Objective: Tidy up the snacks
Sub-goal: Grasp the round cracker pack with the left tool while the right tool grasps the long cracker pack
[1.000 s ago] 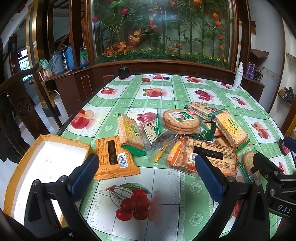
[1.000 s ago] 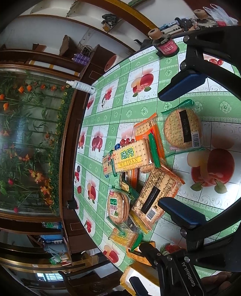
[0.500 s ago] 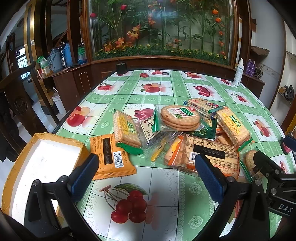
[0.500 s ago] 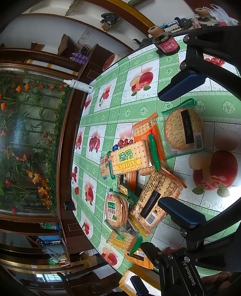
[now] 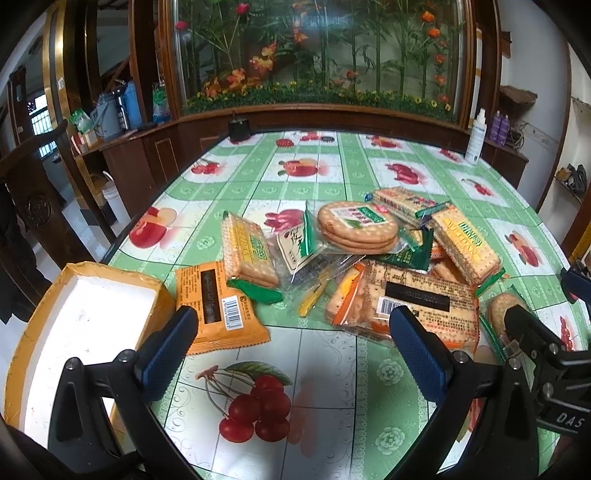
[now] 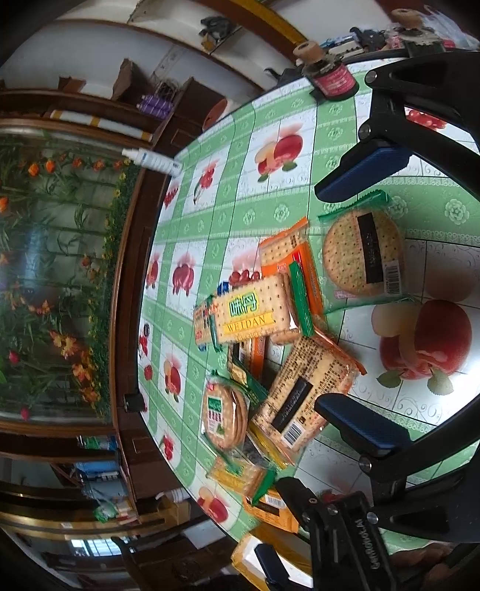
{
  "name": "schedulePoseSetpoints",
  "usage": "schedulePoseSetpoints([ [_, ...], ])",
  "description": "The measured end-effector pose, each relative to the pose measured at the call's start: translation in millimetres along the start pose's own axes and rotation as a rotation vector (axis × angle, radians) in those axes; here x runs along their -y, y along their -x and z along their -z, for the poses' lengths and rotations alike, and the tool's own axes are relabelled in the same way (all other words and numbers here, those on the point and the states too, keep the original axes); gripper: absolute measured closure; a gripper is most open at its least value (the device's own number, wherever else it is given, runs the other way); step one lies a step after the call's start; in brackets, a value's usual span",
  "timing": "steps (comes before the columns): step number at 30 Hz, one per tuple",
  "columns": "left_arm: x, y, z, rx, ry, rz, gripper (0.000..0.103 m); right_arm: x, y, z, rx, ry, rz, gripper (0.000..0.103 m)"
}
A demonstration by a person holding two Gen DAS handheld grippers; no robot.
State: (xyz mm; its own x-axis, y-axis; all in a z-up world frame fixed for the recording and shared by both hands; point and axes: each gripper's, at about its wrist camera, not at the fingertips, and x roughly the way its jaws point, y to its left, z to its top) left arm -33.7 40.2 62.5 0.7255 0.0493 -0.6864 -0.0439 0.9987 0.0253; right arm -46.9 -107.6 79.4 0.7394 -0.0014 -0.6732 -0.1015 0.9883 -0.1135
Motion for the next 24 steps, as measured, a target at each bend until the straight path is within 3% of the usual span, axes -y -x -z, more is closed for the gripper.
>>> schedulePoseSetpoints([
  [9, -14, -8, -27, -0.084, 0.035, 0.052, 0.0, -10, -18, 1, -0.043, 0.129, -0.179, 0.0],
  [14, -15, -12, -46, -0.129, 0.004, 0.07, 0.0, -35, -35, -9, -0.061, 0.314, -0.305, 0.0],
  [20, -35, -28, -59, -0.232, 0.097, 0.147, 0.0, -45, -63, -22, -0.099, 0.411, -0.415, 0.0],
  [24, -40, -35, -67, -0.257, 0.116, 0.149, 0.0, -57, -69, -23, -0.133, 0.49, -0.463, 0.001],
])
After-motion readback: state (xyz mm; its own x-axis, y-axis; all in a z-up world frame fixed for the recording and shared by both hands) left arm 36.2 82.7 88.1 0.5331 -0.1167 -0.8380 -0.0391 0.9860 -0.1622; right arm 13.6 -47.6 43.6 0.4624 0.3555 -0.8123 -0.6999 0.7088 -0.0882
